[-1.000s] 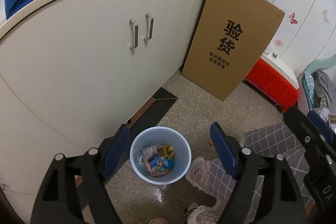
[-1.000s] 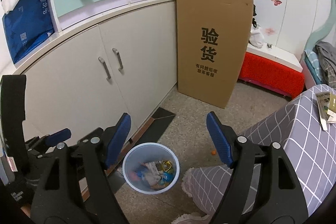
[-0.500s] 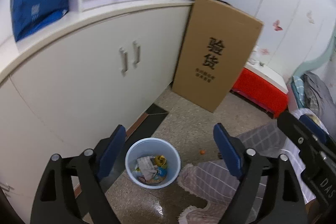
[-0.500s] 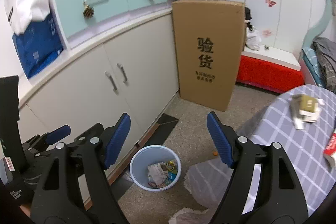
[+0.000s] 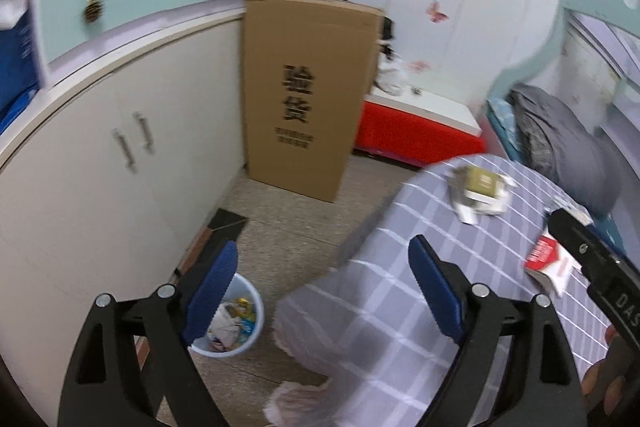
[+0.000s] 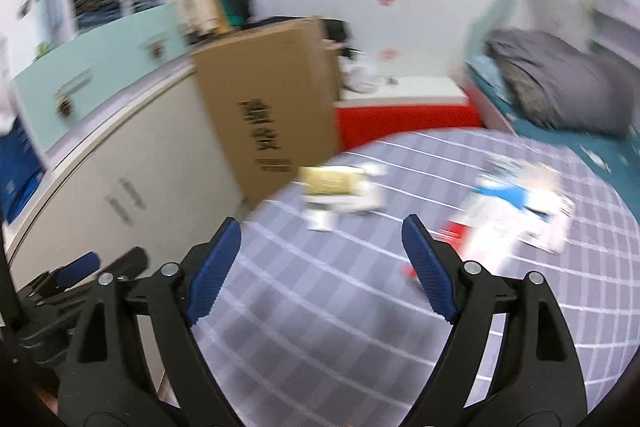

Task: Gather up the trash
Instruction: 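Swing both tools back toward the table, then grasp the white-and-red cardboard box with the right gripper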

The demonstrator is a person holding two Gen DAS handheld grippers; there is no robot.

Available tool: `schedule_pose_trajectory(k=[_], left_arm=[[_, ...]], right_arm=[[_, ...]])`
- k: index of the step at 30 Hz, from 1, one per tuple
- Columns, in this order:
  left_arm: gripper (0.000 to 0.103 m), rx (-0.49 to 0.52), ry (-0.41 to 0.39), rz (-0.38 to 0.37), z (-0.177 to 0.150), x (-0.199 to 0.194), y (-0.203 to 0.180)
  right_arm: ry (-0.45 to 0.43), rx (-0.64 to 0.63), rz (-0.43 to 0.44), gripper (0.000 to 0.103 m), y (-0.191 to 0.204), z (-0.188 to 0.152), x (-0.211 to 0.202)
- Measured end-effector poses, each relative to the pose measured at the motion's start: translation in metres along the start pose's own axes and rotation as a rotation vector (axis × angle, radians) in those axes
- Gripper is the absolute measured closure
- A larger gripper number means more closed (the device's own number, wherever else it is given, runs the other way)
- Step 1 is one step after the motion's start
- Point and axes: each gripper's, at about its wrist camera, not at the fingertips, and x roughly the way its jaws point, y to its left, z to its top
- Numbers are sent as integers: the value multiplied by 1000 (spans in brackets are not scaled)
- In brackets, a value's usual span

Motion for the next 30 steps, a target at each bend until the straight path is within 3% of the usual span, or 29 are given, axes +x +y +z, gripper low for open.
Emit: schedule_pose_trajectory(k=[6,9,16,18,22,26,28,29,30], left_arm=[[18,91,25,-26,-7,10,-61],[18,112,36,-32,-8,14,-75],[18,141,49,-15,-4,27,-89],[18,142,54,-15,-3,31,-91],[18,138,75,-29,-3,41,-97],[18,139,87,-46,-2,48,-102],[18,139,87,-50,-2,50,-104],[18,139,89,-51,-2,51,-105],[18,138,90,-53,-2,52,-106]], right_arm=[[44,202,-153,15,-77,-8,6],[100,265,-168,14,-95,-9,21],[178,227,-191,16,-104,-7,51],[186,205,-190,39,-105,-7,55],[209,180,-165,43,-107,-5,60],[211,171,-130,58,-112,-4,54],[193,158,-114,73,-112,-2,46],[186,155,-112,101,-114,0,43],[182,151,-109,101,-115,3,40]])
